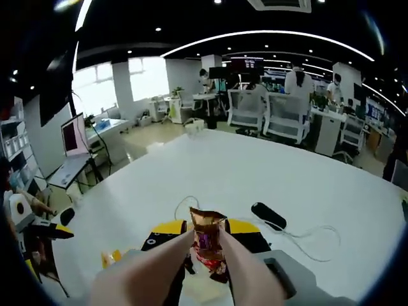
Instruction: Place the target food into the container with the food tongs after gripping and lifting it, then release it inside without dropping or visibly crushing the food.
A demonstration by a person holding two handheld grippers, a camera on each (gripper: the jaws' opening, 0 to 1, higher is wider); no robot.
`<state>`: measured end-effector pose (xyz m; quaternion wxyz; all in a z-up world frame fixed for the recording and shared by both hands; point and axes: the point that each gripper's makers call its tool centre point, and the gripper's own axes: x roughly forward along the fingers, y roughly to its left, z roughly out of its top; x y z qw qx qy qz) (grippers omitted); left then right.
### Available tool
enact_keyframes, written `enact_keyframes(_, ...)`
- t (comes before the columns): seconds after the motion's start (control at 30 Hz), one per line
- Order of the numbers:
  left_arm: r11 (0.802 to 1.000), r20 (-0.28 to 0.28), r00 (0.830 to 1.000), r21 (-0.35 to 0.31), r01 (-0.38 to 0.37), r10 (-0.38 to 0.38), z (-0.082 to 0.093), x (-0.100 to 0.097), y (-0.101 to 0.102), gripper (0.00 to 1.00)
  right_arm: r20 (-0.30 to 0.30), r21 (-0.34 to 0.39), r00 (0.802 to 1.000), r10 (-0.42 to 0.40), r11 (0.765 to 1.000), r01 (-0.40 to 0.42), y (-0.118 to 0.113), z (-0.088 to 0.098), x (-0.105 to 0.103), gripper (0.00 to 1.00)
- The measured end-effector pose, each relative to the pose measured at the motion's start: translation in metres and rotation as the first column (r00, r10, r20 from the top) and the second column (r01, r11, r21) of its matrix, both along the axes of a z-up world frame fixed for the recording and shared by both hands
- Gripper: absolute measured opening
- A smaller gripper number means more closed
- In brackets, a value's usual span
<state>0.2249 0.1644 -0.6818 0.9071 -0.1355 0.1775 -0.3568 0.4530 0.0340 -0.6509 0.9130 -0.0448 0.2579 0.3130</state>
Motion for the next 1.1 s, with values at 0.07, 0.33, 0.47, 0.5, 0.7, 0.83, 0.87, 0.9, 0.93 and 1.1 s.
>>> enact_keyframes(0.07,1.000,-0.003,1.000,0.000,0.001,-0.001,-0.001,0.002,0.001,0.99,0.001,0.006,1.000,-0.006,1.000,0.006,0.001,0.000,0.002,0.23)
enact_keyframes(0.33,1.000,-0.008,1.000,-0.001,-0.007,0.007,-0.003,0.002,0.006,0.99,0.003,0.021,1.000,-0.027,0.999,0.027,0.003,0.001,0.002,0.25)
enact_keyframes(0.47,1.000,-0.013,1.000,-0.006,-0.015,0.015,-0.005,-0.001,0.008,0.99,-0.009,0.031,0.999,-0.035,0.999,0.036,-0.001,-0.004,-0.003,0.26)
enact_keyframes(0.5,1.000,-0.014,1.000,-0.008,-0.017,0.017,-0.006,-0.001,0.008,0.99,-0.011,0.034,0.999,-0.036,0.999,0.037,0.000,-0.003,-0.006,0.26)
enact_keyframes(0.7,1.000,-0.026,0.999,-0.016,-0.020,0.020,-0.010,-0.003,0.009,0.99,-0.046,0.079,0.998,-0.035,0.996,0.038,0.002,-0.008,-0.022,0.23)
enact_keyframes(0.83,1.000,-0.017,1.000,-0.014,-0.011,0.011,-0.005,-0.001,0.007,0.99,-0.027,0.078,0.999,-0.026,0.997,0.028,0.007,-0.006,-0.032,0.19)
enact_keyframes(0.87,1.000,-0.011,1.000,-0.014,-0.010,0.010,-0.002,0.000,0.007,0.99,-0.030,0.081,0.999,-0.023,0.996,0.025,0.008,-0.006,-0.034,0.19)
enact_keyframes(0.9,1.000,-0.002,1.000,-0.016,-0.009,0.009,0.001,0.000,0.007,0.99,-0.039,0.103,0.999,-0.023,0.994,0.027,0.010,-0.004,-0.038,0.18)
enact_keyframes(0.93,1.000,0.002,1.000,-0.017,-0.009,0.009,0.003,0.000,0.007,0.99,-0.039,0.110,0.999,-0.025,0.993,0.029,0.011,-0.003,-0.040,0.18)
enact_keyframes(1.1,1.000,0.018,1.000,-0.015,-0.012,0.012,0.008,-0.005,0.011,0.99,-0.045,0.131,0.999,-0.024,0.991,0.030,0.017,-0.001,-0.059,0.22)
